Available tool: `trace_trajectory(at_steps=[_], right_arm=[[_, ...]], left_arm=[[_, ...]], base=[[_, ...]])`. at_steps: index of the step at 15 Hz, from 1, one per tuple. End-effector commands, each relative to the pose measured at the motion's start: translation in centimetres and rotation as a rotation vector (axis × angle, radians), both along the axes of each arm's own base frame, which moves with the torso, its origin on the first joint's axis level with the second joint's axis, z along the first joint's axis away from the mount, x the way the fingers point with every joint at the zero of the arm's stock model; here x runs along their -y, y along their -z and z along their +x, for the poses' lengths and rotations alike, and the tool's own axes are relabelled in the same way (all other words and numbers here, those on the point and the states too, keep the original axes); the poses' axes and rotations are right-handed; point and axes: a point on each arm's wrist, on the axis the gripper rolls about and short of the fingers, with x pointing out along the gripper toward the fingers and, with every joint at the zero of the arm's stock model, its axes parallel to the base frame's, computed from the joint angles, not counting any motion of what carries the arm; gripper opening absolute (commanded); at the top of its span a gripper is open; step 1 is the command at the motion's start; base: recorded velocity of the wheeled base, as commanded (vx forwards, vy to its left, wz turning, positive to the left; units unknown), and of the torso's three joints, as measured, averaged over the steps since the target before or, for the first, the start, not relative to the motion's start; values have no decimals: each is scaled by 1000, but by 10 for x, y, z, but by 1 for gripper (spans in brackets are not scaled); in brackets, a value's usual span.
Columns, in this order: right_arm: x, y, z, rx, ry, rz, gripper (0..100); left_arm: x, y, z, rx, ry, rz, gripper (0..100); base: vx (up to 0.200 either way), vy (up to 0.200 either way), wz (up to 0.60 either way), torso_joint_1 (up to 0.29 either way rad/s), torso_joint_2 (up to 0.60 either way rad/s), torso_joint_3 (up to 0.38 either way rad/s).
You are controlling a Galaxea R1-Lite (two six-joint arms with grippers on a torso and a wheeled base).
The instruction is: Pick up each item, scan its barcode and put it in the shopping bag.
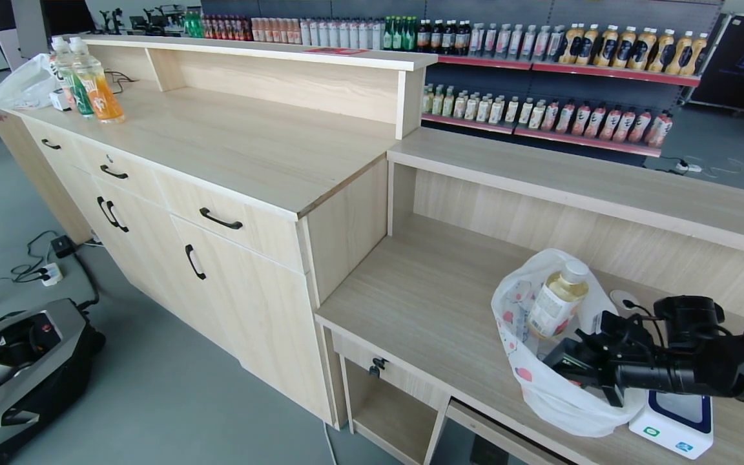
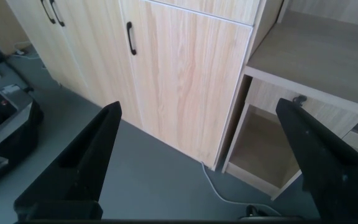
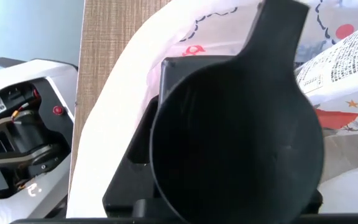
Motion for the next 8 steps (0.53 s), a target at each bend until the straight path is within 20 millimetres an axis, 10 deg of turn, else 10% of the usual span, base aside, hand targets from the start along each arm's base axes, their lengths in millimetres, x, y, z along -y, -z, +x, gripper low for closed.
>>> trace_trajectory(at_steps=[1,4,5,8], right_arm=[[2,5,1,-10,5,-1,0],[3,5,3,-9,11,-10,0],[3,6,2,-13,12,-8,100],[2,-1,1,-12,18,8,100]], left_arm=[[0,0,0,0,-1,0,100],[0,0,0,-2,-1,0,100],[0,0,0,-2,-1,0,100],[0,0,0,-2,-1,0,100]], base=[[0,0,0,0,0,0],[0,0,0,0,0,0],[0,0,0,0,0,0],[0,0,0,0,0,0]])
